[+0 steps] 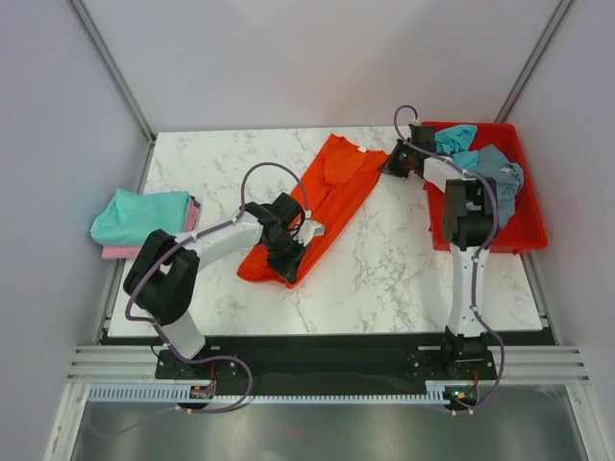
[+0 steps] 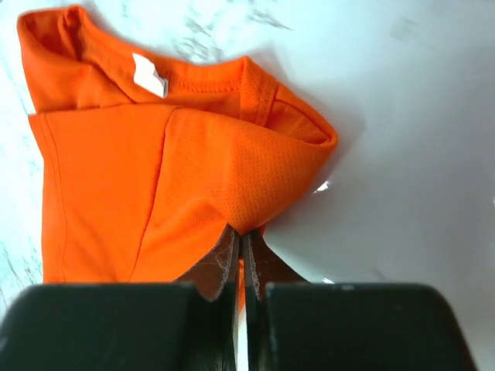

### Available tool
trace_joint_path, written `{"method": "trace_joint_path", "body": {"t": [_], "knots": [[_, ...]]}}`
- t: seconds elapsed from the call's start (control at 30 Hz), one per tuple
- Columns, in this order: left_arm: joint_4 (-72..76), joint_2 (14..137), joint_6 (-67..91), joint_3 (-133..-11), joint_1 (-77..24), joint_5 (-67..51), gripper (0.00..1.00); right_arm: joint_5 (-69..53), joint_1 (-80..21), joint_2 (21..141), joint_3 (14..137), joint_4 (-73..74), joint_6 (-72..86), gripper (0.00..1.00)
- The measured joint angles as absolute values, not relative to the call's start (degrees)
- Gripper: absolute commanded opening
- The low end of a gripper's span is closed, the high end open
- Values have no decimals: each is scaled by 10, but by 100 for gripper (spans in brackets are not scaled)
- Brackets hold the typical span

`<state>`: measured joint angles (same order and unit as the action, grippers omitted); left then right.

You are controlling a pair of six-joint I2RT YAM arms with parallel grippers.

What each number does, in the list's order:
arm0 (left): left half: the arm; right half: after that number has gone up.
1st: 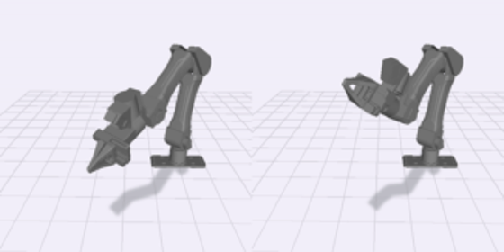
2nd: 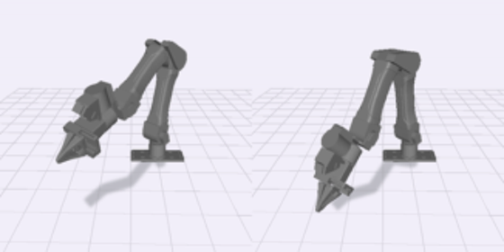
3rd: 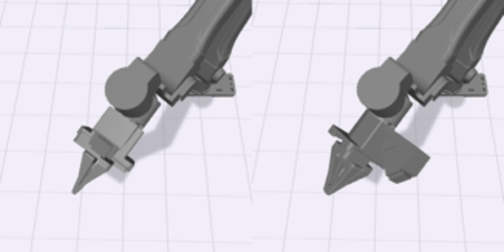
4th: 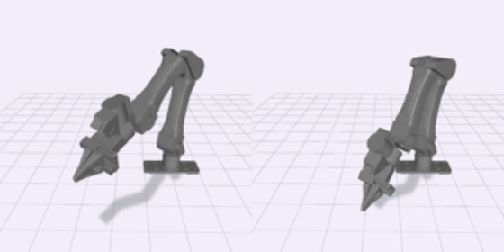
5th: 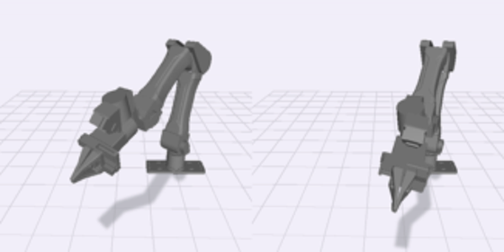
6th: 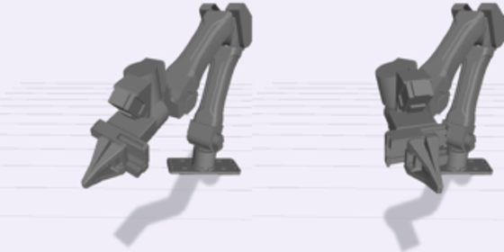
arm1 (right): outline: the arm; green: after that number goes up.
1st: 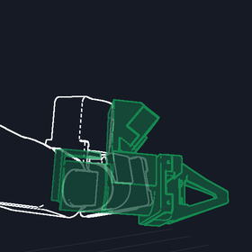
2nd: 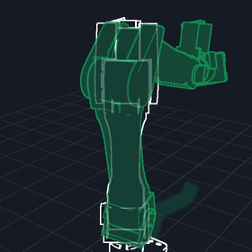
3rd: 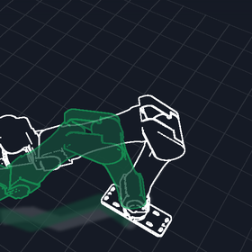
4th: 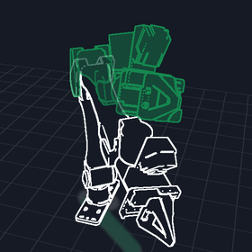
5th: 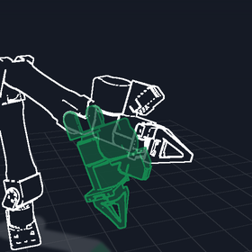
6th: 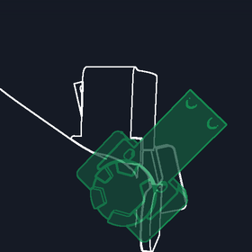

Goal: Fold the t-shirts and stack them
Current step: Fold the tshirt

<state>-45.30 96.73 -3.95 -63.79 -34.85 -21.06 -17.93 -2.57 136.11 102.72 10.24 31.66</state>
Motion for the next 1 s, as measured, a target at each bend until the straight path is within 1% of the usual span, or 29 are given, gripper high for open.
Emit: {"method": "trace_joint_path", "body": {"t": [0.13,0.3,0.63,0.7,0.73,0.8,0.83,0.87,0.9,0.93,0.97,1.0], "knots": [[-449,989,-42,-656,-399,-217,2,-177,-49,1403,1088,94,316,5],[-456,1045,-42,-708,-445,-223,2,-168,-81,1443,1146,76,317,5],[-463,1154,-43,-851,-537,-210,2,-169,-91,1491,1208,51,333,6],[-462,1166,-43,-870,-555,-198,5,-172,-91,1496,1215,50,338,6],[-462,1171,-43,-877,-563,-193,9,-175,-91,1499,1220,50,343,6],[-461,1182,-48,-891,-577,-178,49,-181,-91,1502,1221,47,348,8],[-461,1186,-51,-897,-582,-172,90,-184,-91,1502,1222,47,350,23],[-463,1189,-54,-901,-587,-168,99,-184,-91,1503,1222,46,354,36],[-467,1191,-54,-903,-590,-169,99,-188,-91,1504,1222,38,357,46],[-472,1191,-55,-904,-595,-169,99,-192,-90,1504,1222,31,359,58],[-478,1191,-57,-906,-598,-169,99,-197,-89,1503,1222,24,360,64],[-482,1191,-58,-909,-601,-169,99,-203,-88,1500,1222,17,359,67]]}}
